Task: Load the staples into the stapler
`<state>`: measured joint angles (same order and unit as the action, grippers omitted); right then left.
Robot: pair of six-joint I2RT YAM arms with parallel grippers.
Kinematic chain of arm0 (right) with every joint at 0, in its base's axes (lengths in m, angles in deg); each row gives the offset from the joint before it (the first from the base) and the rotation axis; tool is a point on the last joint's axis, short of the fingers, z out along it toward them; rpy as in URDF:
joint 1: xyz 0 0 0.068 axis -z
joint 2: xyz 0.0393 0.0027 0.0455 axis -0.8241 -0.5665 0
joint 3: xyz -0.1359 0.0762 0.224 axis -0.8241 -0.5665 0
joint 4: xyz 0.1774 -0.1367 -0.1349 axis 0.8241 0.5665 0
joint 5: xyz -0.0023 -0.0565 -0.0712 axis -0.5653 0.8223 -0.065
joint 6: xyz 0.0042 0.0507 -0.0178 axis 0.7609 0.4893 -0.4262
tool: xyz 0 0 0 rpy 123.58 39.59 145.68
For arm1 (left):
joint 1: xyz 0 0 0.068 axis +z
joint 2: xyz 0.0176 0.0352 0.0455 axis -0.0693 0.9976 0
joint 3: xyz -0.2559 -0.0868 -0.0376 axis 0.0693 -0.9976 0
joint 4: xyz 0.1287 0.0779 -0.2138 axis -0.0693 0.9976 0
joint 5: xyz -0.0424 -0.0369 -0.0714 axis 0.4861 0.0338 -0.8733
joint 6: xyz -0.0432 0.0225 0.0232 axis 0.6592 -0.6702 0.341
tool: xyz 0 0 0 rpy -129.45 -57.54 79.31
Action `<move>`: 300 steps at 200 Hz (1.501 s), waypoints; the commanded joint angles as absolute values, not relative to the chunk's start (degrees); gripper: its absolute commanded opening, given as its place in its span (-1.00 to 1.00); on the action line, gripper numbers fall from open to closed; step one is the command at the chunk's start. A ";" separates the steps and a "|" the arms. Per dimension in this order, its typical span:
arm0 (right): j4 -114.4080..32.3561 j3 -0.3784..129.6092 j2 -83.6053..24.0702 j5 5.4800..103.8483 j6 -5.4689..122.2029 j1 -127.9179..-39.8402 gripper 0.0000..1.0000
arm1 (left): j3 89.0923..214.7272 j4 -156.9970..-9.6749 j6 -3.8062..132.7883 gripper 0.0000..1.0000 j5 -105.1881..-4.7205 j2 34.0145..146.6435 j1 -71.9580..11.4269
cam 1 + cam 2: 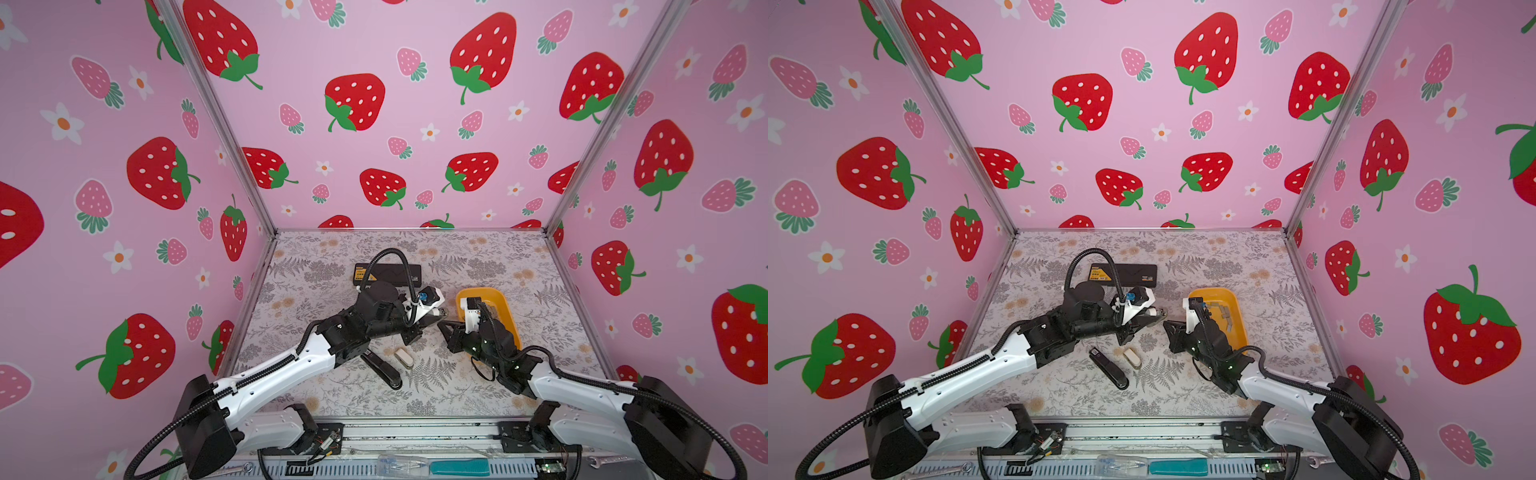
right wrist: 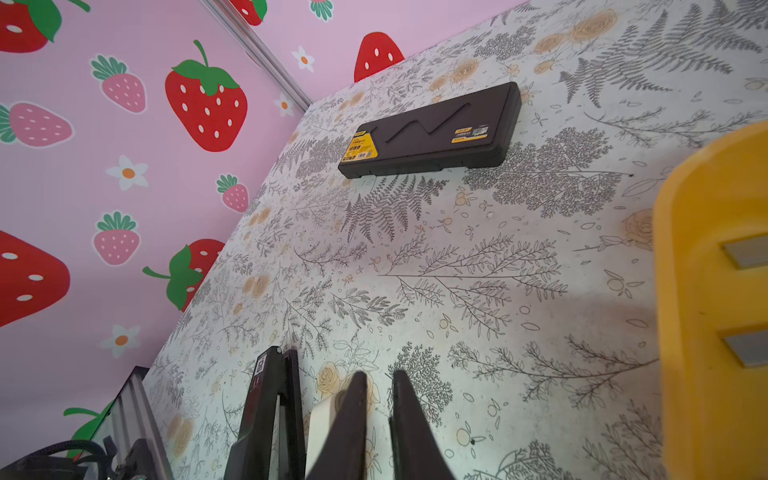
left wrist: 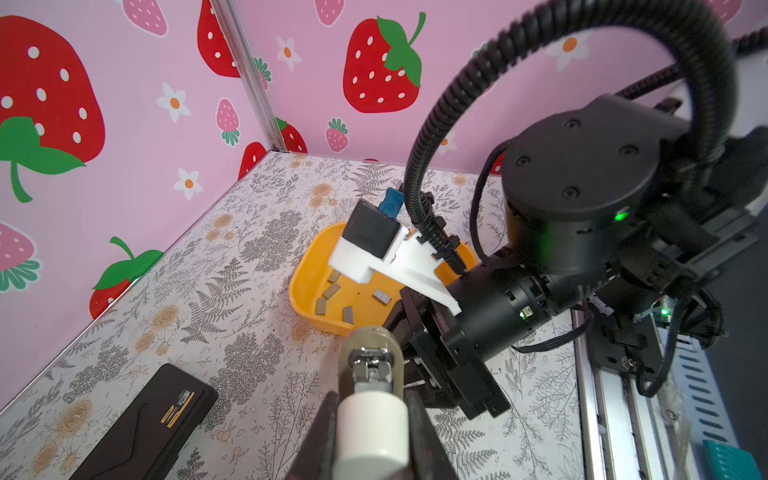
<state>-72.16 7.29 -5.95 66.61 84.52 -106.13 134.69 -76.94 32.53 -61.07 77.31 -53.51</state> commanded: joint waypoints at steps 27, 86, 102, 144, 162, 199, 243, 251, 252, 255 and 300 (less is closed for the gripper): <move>-71.48 3.68 5.38 71.36 78.54 -106.53 -0.55 | 134.63 -77.01 31.14 -1.00 -60.96 76.14 -53.22; -66.63 2.26 30.46 64.73 70.20 -106.63 -0.54 | 132.91 -74.91 28.72 -1.00 -61.94 75.34 -53.22; -66.88 2.47 32.33 60.88 70.41 -106.72 -0.54 | 132.64 -74.97 28.40 -1.00 -63.13 75.42 -53.24; -67.98 4.62 27.89 55.32 71.66 -107.05 -0.54 | 133.09 -74.82 28.58 -1.00 -65.14 76.09 -53.28; -69.64 5.14 24.54 53.91 71.96 -107.39 -0.55 | 133.61 -73.92 28.37 -1.00 -65.55 76.24 -53.28; -71.02 6.83 18.94 53.22 72.04 -108.63 -0.57 | 134.10 -73.27 28.04 -1.00 -66.01 76.57 -53.33; -71.29 7.98 17.30 54.15 71.56 -109.86 -0.59 | 134.31 -72.58 27.43 -1.00 -66.86 76.57 -53.31; -71.29 7.93 17.30 54.58 71.52 -109.99 -0.59 | 134.31 -72.58 27.42 -1.00 -67.02 76.57 -53.30; -71.29 7.89 17.27 54.60 71.52 -109.99 -0.59 | 134.31 -72.60 27.41 -1.00 -67.07 76.57 -53.29; -71.29 7.84 17.26 54.79 71.52 -110.02 -0.59 | 134.24 -72.57 27.42 -1.00 -67.18 76.57 -53.31; -71.72 7.35 14.93 56.58 71.43 -110.04 -0.60 | 134.75 -72.93 27.78 -1.00 -67.79 76.39 -53.33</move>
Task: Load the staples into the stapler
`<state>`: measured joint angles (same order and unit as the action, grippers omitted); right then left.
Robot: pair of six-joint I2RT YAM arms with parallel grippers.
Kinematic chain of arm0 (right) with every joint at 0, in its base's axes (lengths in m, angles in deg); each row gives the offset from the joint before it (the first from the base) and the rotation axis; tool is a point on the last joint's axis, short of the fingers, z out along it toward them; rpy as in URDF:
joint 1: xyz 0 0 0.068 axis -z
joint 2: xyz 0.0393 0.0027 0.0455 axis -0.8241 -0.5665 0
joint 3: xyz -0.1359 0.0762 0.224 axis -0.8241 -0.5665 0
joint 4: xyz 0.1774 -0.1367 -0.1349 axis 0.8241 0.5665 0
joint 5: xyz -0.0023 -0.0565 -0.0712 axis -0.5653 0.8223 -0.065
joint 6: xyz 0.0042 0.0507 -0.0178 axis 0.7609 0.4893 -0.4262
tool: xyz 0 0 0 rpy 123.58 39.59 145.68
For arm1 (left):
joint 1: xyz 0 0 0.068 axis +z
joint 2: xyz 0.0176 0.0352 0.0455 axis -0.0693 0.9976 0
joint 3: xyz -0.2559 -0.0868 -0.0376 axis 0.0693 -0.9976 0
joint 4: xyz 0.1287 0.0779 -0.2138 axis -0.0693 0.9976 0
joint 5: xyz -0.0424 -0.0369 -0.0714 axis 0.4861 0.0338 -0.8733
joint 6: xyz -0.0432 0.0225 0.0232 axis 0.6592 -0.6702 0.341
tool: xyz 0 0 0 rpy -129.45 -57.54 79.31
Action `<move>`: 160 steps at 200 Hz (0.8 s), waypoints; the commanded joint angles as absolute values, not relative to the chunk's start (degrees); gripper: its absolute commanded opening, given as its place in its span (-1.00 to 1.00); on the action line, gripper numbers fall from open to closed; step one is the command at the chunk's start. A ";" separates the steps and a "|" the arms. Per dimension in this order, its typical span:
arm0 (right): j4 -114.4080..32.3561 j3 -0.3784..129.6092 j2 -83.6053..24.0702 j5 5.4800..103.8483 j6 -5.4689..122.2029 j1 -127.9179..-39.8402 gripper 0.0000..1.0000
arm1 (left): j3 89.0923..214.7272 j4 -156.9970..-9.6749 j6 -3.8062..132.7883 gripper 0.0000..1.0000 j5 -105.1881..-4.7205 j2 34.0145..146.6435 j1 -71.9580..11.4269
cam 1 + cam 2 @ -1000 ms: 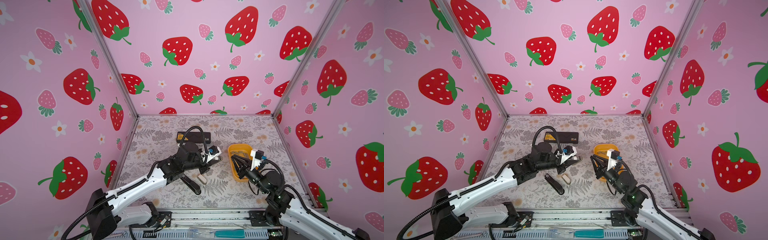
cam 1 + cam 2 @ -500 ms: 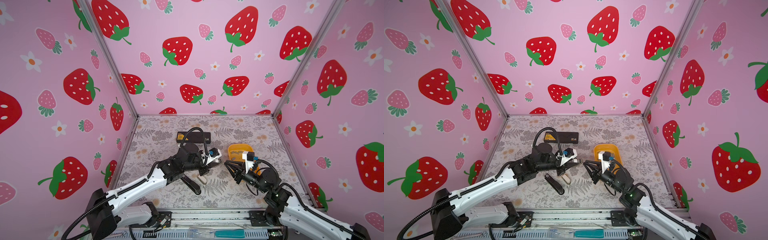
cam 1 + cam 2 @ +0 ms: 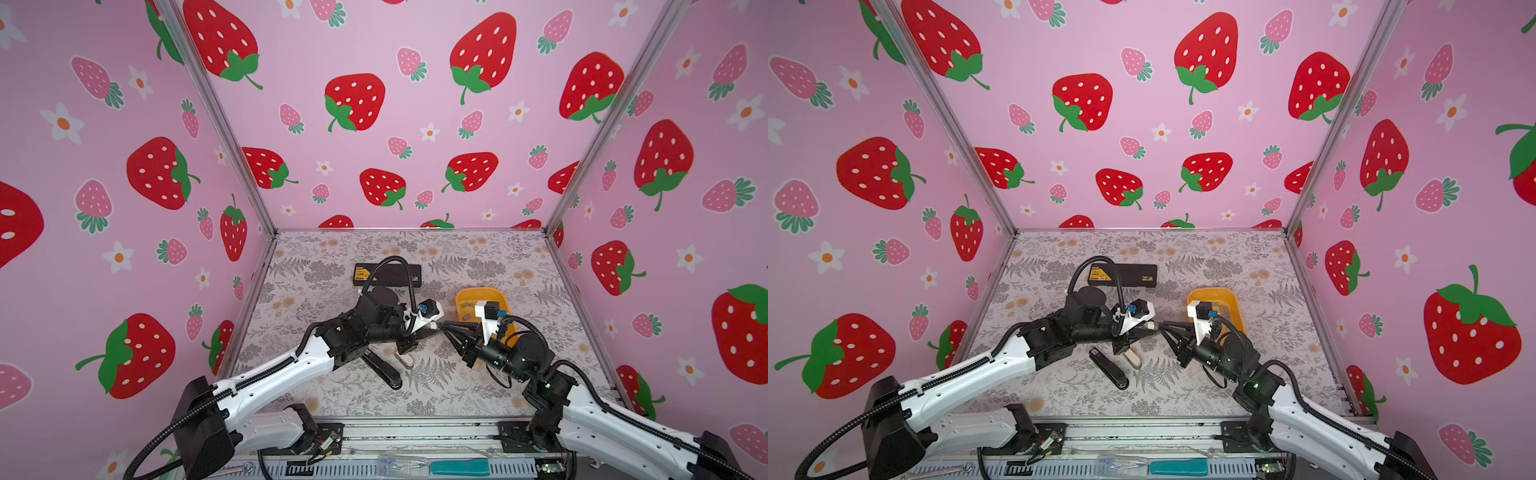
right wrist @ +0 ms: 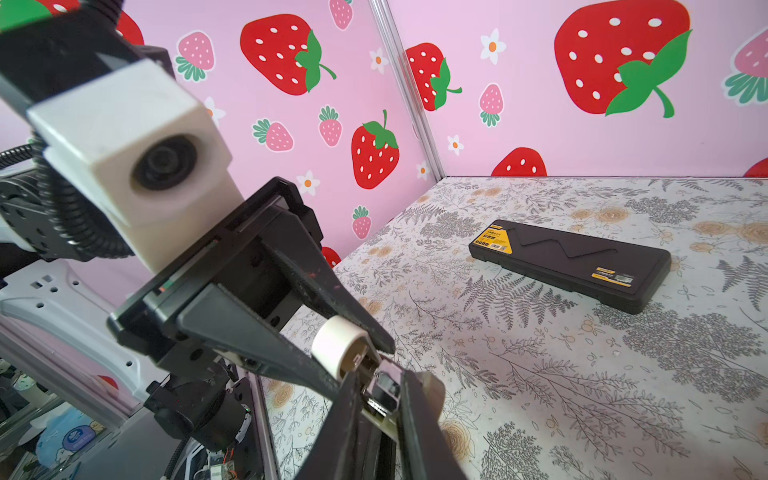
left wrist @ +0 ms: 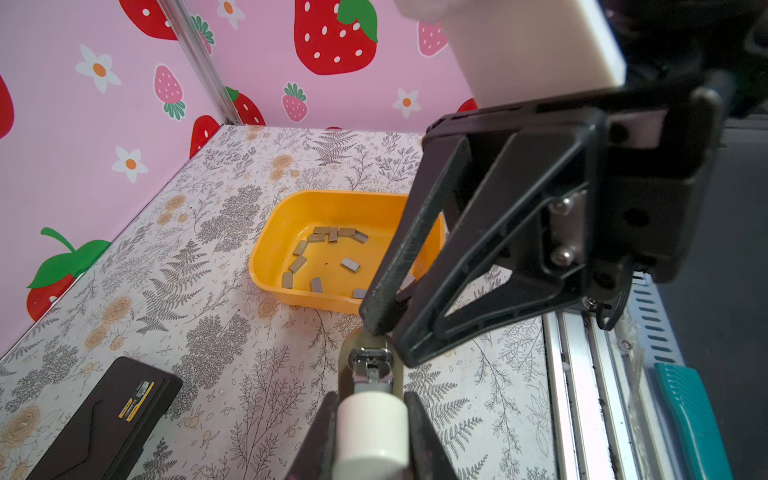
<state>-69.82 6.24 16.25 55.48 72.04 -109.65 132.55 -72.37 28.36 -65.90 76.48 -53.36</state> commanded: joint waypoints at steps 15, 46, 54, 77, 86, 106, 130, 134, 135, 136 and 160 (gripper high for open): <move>-72.39 7.01 13.73 56.52 71.45 -109.99 -0.59 | 135.19 -73.01 28.01 -1.00 -67.98 76.22 -53.29; -73.91 6.35 11.99 56.85 71.03 -109.99 -0.59 | 135.98 -73.25 28.24 -1.00 -67.83 75.88 -53.30; -74.22 6.09 11.70 56.84 70.78 -110.00 -0.59 | 136.15 -73.39 28.29 -1.00 -67.71 75.86 -53.30; -74.79 5.56 11.29 56.91 69.96 -110.03 -0.58 | 136.66 -73.75 28.58 -1.00 -67.35 75.69 -53.32; -75.02 5.26 11.19 56.83 69.60 -110.02 -0.57 | 136.69 -73.99 28.73 -1.00 -67.23 75.52 -53.35; -75.42 4.67 11.16 57.30 69.12 -109.99 -0.56 | 136.73 -74.74 28.99 -1.00 -67.20 75.10 -53.34; -75.63 4.67 9.90 57.88 68.55 -110.07 -0.56 | 136.61 -75.59 29.47 -1.00 -67.20 74.76 -53.32; -75.78 4.65 9.53 57.86 68.48 -110.02 -0.56 | 136.71 -75.67 29.53 -1.00 -67.14 74.77 -53.28; -75.82 4.66 9.44 57.86 68.46 -110.00 -0.56 | 136.70 -75.68 29.52 -1.00 -67.17 74.74 -53.28; -75.84 4.67 9.39 57.91 68.45 -110.00 -0.56 | 136.74 -75.73 29.56 -1.00 -67.19 74.69 -53.33; -76.89 4.62 7.38 57.86 67.92 -109.99 -0.56 | 136.43 -76.34 29.92 -1.00 -66.70 73.74 -53.31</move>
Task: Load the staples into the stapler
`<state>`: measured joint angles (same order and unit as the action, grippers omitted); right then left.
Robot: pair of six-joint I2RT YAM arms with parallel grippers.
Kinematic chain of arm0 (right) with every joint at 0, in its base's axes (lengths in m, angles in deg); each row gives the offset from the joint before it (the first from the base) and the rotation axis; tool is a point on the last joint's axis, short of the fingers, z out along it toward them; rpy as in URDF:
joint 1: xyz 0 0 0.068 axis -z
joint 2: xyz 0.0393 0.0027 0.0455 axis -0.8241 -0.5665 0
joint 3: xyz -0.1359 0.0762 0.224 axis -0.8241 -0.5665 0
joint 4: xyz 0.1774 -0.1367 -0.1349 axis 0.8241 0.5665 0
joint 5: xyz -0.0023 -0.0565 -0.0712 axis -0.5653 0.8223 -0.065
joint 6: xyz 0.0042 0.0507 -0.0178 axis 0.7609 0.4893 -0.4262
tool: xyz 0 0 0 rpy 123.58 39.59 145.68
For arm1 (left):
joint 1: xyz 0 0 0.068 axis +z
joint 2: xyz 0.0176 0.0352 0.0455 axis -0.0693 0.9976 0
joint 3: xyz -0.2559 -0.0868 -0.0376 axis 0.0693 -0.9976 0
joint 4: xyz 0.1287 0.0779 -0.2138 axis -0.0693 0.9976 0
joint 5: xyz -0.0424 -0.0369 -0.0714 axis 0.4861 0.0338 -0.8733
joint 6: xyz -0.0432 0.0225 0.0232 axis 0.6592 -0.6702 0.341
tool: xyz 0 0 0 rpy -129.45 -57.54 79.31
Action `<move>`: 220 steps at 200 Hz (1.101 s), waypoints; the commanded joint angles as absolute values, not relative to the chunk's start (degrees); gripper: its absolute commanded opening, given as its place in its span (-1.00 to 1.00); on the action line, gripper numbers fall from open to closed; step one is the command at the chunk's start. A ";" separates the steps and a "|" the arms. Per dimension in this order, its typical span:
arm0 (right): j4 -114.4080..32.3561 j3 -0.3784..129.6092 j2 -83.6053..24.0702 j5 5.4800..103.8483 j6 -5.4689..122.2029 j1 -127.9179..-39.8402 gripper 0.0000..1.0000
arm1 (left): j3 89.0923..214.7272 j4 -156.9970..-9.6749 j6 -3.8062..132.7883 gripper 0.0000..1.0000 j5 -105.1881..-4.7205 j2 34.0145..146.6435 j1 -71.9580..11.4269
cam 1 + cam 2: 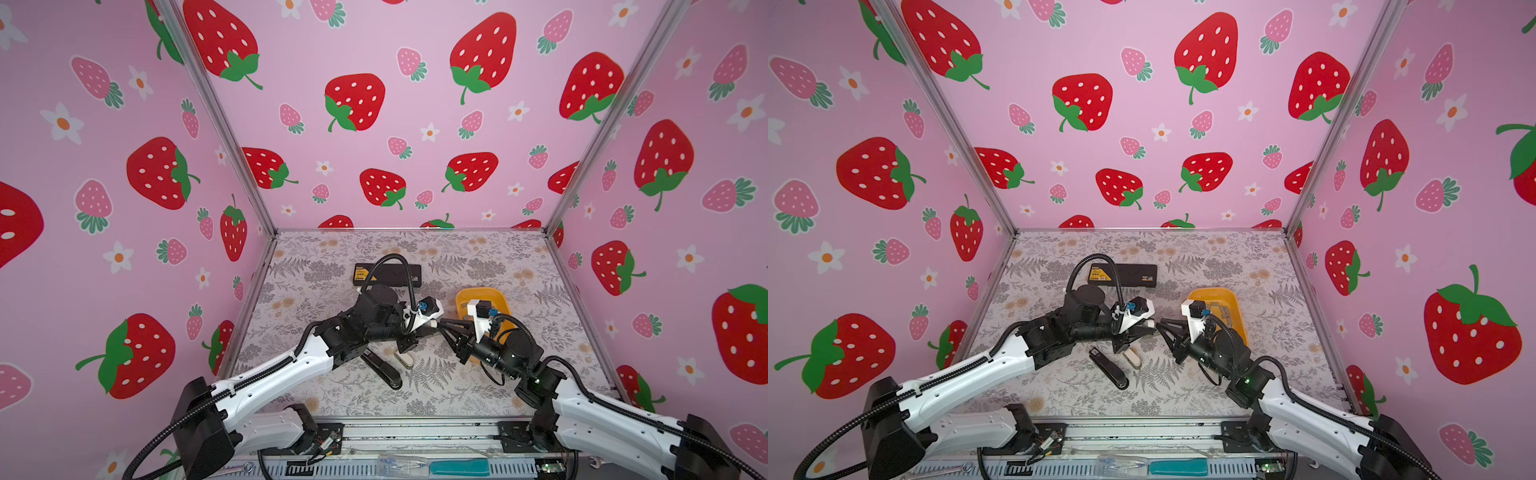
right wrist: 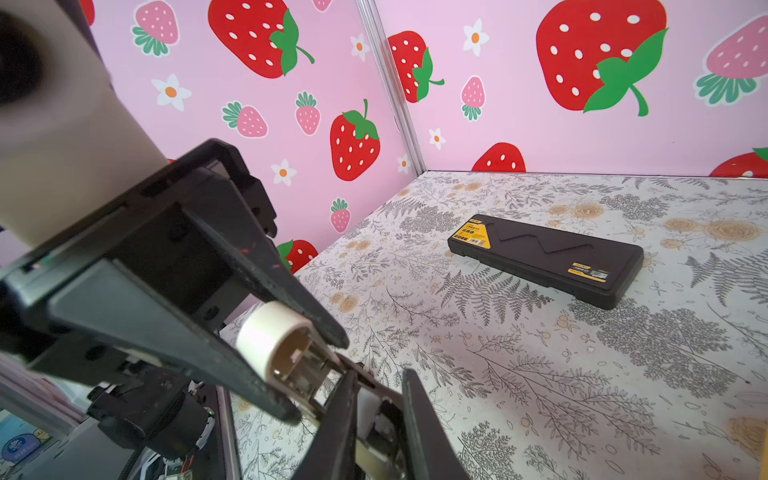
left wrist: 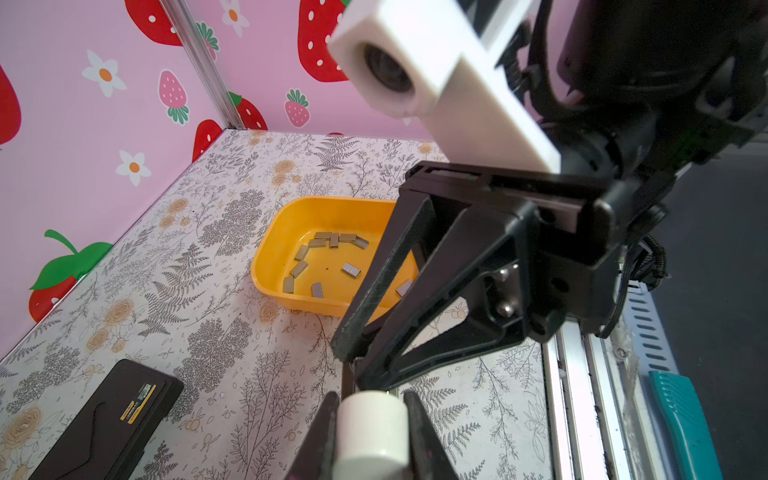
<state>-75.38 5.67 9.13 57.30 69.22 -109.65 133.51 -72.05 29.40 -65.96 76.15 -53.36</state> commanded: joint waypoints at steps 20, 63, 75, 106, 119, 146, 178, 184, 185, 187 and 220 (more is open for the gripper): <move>-77.68 4.75 6.27 57.91 67.74 -110.02 -0.56 | 135.39 -77.74 30.39 -1.00 -65.72 72.47 -53.31; -81.06 4.67 3.42 53.04 67.63 -110.09 -0.53 | 134.93 -78.09 30.58 -1.00 -66.29 71.26 -53.27; -81.95 4.51 3.28 51.78 67.55 -110.20 -0.52 | 134.83 -78.08 30.47 -1.00 -66.41 71.13 -53.30; -83.33 2.75 5.37 52.91 67.32 -110.16 -0.45 | 134.28 -77.11 29.54 -1.00 -65.76 70.95 -53.22; -83.25 1.61 7.90 54.69 66.18 -110.21 -0.43 | 134.05 -76.49 29.34 -1.00 -65.47 70.85 -53.11; -83.34 -2.01 12.61 60.88 61.48 -110.16 -0.33 | 133.64 -74.18 28.34 -1.00 -67.24 70.09 -53.07; -84.56 -6.79 20.56 55.03 53.34 -110.21 0.24 | 132.98 -71.92 25.88 -0.99 -71.09 69.31 -53.09; -84.49 -7.37 21.94 52.05 52.15 -110.19 0.31 | 132.98 -71.53 25.40 -0.99 -72.12 69.35 -53.11; -84.48 -7.41 22.15 51.53 52.03 -110.22 0.32 | 132.99 -71.41 25.26 -0.99 -72.26 69.40 -53.11; -84.43 -7.58 22.52 50.70 51.77 -110.18 0.34 | 132.99 -71.26 25.07 -0.99 -72.71 69.43 -53.13; -84.27 -8.15 25.61 41.63 50.73 -110.17 0.51 | 133.34 -69.58 21.56 -1.00 -78.63 70.62 -53.13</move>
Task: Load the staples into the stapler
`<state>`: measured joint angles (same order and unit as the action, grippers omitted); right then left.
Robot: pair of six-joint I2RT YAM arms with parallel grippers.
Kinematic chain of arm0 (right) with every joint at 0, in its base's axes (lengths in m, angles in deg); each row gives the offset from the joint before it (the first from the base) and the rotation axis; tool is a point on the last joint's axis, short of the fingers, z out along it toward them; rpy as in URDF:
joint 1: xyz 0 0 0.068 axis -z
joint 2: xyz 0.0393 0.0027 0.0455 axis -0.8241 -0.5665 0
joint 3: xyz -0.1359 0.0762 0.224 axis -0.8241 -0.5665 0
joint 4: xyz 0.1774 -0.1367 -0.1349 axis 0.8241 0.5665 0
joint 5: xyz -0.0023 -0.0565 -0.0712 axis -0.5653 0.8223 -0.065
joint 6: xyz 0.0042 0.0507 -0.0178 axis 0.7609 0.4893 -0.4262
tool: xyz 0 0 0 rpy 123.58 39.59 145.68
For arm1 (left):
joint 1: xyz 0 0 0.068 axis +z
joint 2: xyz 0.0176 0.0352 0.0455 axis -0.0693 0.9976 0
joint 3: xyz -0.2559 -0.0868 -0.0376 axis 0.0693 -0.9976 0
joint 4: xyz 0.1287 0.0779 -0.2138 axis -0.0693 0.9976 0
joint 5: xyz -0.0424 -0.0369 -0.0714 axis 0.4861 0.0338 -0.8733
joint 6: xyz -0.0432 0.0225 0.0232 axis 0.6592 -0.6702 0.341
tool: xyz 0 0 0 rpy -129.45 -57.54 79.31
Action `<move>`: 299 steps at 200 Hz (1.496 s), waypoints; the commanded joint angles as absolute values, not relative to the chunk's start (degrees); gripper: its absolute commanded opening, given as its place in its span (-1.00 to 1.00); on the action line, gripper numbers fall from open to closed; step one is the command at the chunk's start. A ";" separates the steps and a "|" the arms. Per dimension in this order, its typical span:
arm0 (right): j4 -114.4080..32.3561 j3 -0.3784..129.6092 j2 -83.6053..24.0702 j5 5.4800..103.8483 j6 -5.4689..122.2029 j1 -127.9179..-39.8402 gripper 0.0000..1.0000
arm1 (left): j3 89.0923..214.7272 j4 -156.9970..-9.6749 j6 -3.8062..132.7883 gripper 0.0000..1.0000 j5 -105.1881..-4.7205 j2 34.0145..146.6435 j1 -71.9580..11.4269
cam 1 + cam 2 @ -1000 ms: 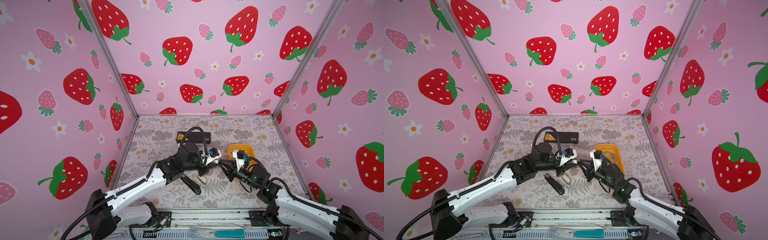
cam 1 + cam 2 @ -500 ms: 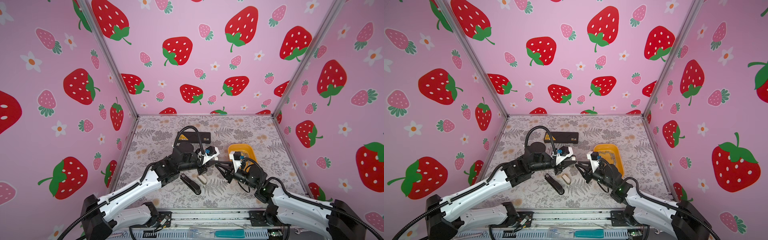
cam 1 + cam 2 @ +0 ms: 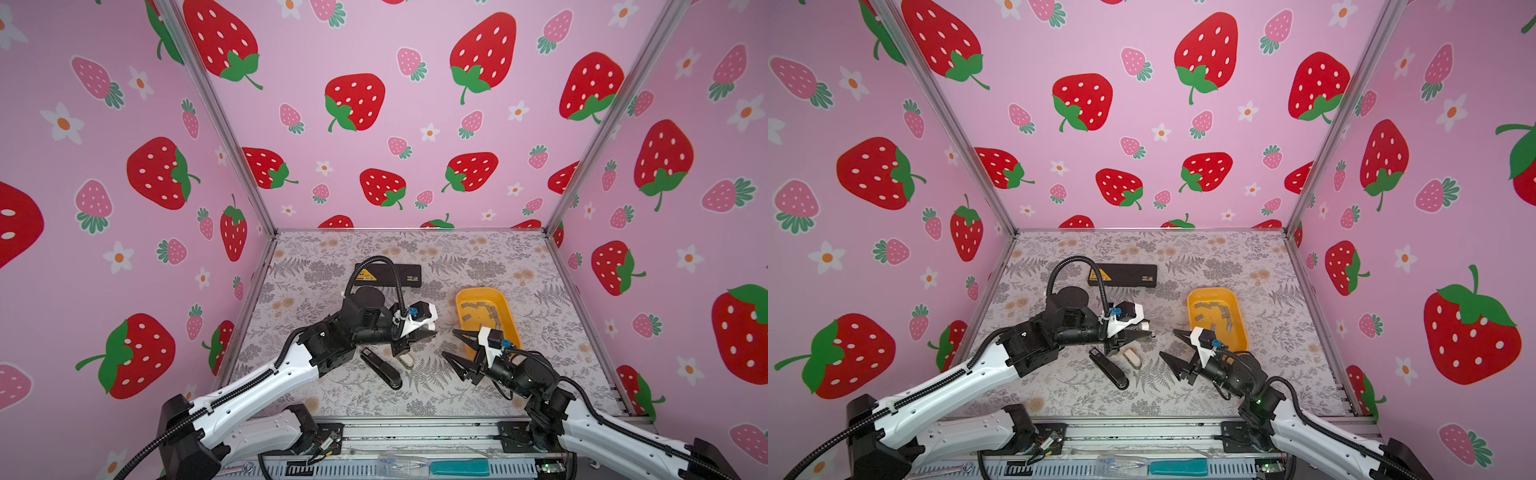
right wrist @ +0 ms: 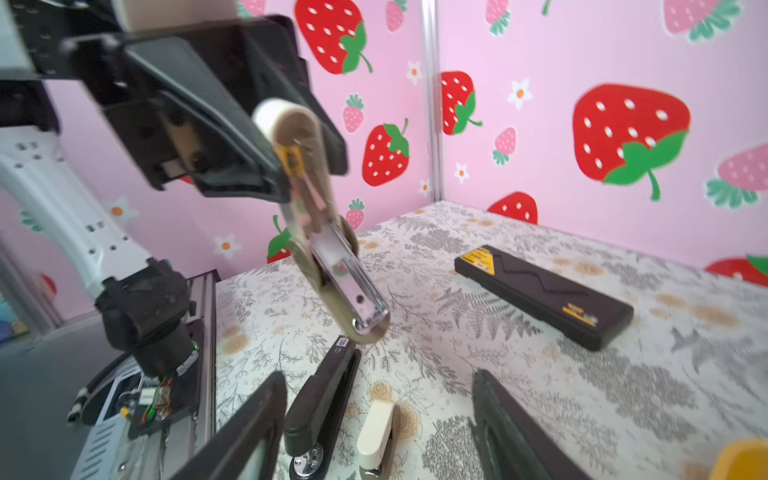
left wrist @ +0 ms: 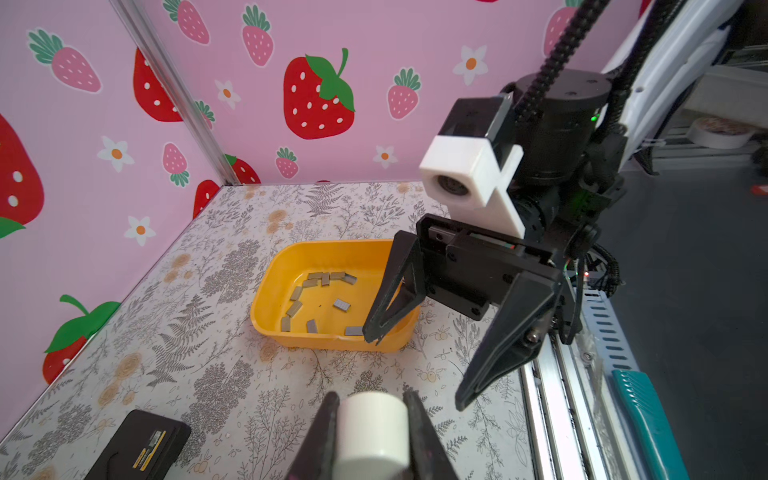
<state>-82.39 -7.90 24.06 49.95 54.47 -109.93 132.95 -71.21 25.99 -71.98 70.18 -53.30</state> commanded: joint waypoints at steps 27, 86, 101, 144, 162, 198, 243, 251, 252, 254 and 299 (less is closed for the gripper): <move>-83.75 -6.36 23.12 37.79 50.94 -110.17 0.52 | 133.93 -68.64 19.84 -1.00 -82.73 71.93 -53.20; -86.78 -2.33 14.19 34.43 51.35 -112.64 0.42 | 135.38 -65.71 17.16 -1.00 -85.88 72.80 -53.74; -87.28 -1.67 12.69 35.06 50.67 -114.20 0.42 | 135.33 -65.69 16.77 -1.00 -86.10 72.86 -54.03; -88.58 0.27 8.34 39.25 49.55 -117.25 0.28 | 135.56 -65.36 16.92 -1.00 -86.10 72.92 -54.27; -89.08 0.71 6.88 41.61 49.80 -117.54 0.21 | 135.43 -65.38 16.85 -1.00 -86.06 72.65 -54.36; -88.83 0.81 6.35 47.46 50.33 -117.55 0.16 | 135.28 -65.32 16.61 -1.00 -86.19 72.59 -54.41; -90.29 0.89 6.27 46.08 51.19 -117.64 -0.01 | 135.33 -65.47 16.34 -1.00 -86.33 72.63 -54.49; -90.56 0.96 5.43 46.04 51.38 -117.63 -0.05 | 135.32 -65.57 16.33 -1.00 -86.30 72.61 -54.43; -90.59 0.97 5.01 46.06 51.38 -117.63 -0.05 | 135.30 -65.53 16.33 -1.00 -86.29 72.61 -54.43; -90.59 0.98 4.63 46.08 51.43 -117.63 -0.06 | 135.31 -65.55 16.33 -1.00 -86.28 72.61 -54.43; -91.25 1.86 2.51 46.33 52.33 -117.72 -0.26 | 135.35 -65.62 16.42 -1.00 -86.31 72.57 -54.49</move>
<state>-88.95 0.14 3.49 45.58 51.83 -117.60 132.99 -65.14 17.62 -84.48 73.22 -54.21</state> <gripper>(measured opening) 0.389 0.249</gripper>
